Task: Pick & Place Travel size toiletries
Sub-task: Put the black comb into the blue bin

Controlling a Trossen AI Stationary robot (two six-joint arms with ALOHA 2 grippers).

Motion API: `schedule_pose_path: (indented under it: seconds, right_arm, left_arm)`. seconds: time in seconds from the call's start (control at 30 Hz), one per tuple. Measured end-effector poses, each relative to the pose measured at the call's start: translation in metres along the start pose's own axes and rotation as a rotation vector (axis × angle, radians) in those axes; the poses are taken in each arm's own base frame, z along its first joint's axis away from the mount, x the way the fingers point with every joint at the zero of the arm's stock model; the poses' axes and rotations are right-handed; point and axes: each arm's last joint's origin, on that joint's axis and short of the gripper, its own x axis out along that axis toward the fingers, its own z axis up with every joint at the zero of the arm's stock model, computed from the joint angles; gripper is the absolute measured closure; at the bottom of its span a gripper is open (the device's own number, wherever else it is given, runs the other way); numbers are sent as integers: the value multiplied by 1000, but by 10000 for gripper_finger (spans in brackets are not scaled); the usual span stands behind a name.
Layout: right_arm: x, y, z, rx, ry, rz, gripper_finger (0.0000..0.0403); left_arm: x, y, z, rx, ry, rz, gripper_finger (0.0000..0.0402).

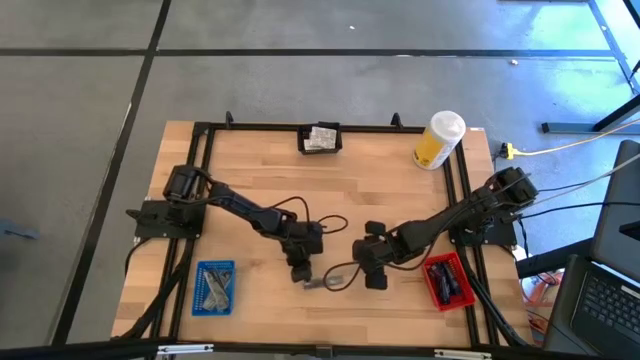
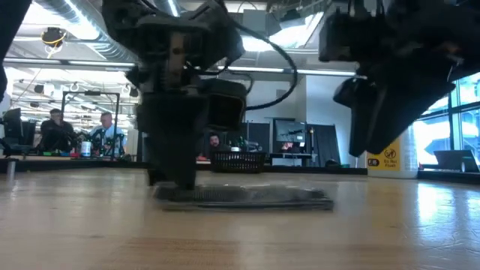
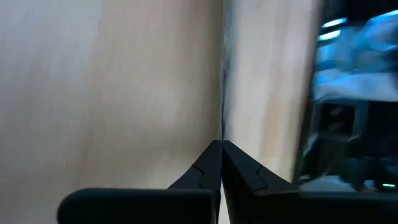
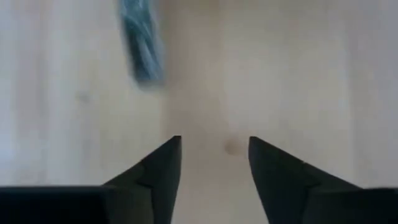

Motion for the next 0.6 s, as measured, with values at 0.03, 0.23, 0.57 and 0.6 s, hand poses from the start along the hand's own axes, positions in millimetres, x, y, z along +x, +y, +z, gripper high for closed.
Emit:
schedule_pose_path:
  seconds: [0.03, 0.23, 0.57, 0.6]
  right_arm:
    - [0, -1, -2, 14, 13, -28, 210]
    - [-1, -8, -10, 51, 61, -152, 192]
    - [-1, -9, -9, 40, 49, -166, 226]
    - [-1, -9, -9, 38, 47, -171, 230]
  left_arm:
    - [-2, 0, -3, -18, 10, 26, 400]
    - [-9, -15, -13, -24, 1, 124, 400]
    - [2, -29, -27, -41, 2, 156, 400]
    - [2, -30, -29, -38, 3, 155, 400]
